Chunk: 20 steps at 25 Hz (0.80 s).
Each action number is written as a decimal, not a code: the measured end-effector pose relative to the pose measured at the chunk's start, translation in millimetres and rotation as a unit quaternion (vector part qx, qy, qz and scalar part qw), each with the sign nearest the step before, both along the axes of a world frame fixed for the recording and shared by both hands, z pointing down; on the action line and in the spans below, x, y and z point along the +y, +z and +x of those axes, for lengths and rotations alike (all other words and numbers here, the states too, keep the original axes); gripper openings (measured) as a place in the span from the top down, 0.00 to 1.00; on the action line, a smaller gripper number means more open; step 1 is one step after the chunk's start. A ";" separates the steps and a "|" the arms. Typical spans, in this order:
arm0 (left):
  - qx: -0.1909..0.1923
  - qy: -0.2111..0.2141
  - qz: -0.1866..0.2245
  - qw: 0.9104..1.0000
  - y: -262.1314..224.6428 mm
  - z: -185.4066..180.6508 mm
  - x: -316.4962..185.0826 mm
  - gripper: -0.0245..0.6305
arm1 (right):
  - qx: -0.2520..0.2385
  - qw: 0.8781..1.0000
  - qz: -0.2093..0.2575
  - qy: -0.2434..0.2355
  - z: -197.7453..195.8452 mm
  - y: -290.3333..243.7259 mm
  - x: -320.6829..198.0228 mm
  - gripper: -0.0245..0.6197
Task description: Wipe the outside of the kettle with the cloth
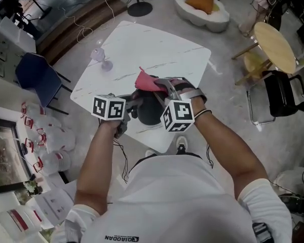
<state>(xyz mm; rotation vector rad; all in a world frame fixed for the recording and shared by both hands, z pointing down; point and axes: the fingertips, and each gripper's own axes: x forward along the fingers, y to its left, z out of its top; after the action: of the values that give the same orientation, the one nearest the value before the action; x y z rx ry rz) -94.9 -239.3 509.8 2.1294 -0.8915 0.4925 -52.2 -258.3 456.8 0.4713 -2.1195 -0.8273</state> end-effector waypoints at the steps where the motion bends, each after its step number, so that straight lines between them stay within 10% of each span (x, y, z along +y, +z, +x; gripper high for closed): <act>1: 0.005 -0.006 -0.005 1.000 0.9 -4.2 -0.8 0.81 | 0.023 0.999 0.011 -0.025 -7.8 9.2 7.8 0.80; 20: 0.045 -0.026 -0.015 0.999 5.3 -26.9 -11.9 0.81 | 0.143 0.962 0.068 -0.223 -21.7 82.0 82.3 0.80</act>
<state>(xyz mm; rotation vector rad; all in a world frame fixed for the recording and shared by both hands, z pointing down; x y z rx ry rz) -121.8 -251.2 515.1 2.0781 -0.8807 0.3773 -73.9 -176.1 538.8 -0.0693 -1.9265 -1.2209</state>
